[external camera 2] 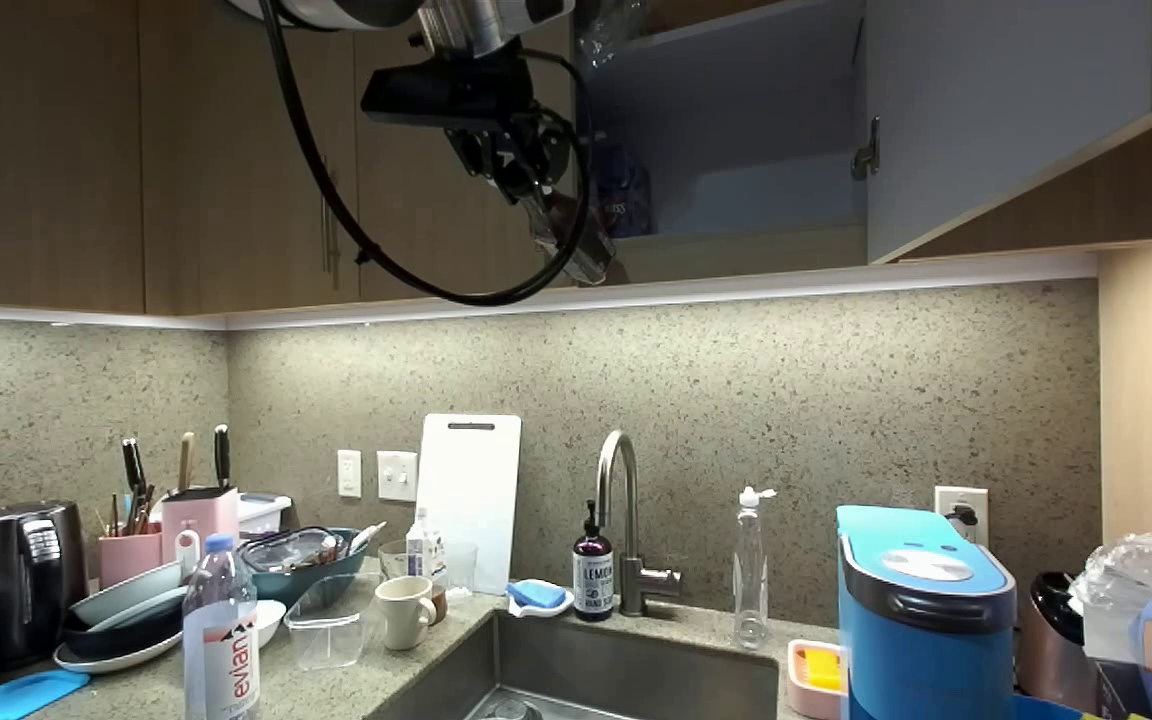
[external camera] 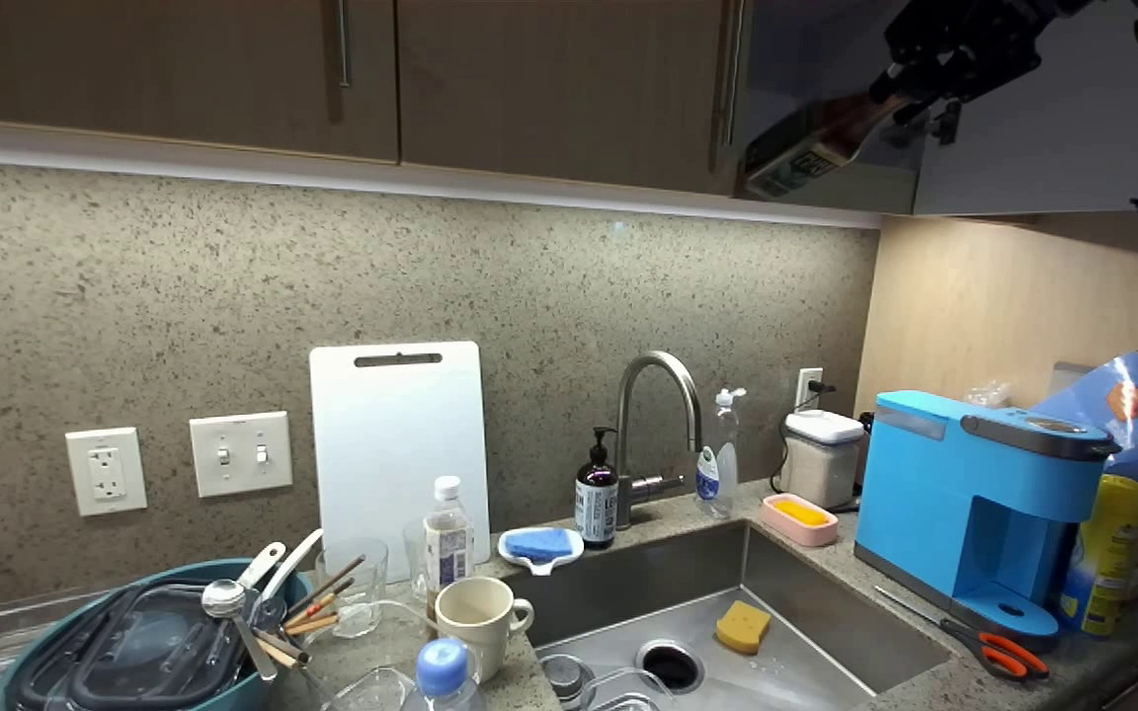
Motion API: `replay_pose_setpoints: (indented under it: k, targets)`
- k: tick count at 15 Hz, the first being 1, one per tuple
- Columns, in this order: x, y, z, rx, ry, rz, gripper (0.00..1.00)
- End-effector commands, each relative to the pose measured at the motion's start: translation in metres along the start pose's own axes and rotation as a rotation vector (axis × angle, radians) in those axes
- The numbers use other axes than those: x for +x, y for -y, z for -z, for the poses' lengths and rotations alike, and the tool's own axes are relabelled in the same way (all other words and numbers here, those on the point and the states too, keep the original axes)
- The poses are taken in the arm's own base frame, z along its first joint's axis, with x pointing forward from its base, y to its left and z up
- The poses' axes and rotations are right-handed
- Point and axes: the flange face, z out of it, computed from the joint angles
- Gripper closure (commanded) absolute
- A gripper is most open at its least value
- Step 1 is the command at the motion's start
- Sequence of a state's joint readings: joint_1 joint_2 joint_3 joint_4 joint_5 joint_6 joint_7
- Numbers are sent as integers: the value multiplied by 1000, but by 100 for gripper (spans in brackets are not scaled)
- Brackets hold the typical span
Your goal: Put the bottle in the top cabinet
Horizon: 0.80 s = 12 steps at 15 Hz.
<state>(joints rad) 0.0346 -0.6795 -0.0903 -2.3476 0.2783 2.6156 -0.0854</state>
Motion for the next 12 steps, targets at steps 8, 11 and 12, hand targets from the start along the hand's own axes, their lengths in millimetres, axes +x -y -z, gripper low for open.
replay_pose_setpoints:
  k: [8,11,12]
  targets:
    - [63,-33,25,-57,-343,-257,83]
    - [51,-39,17,-68,-279,-252,83]
    - [51,-43,14,-73,-270,-258,58]
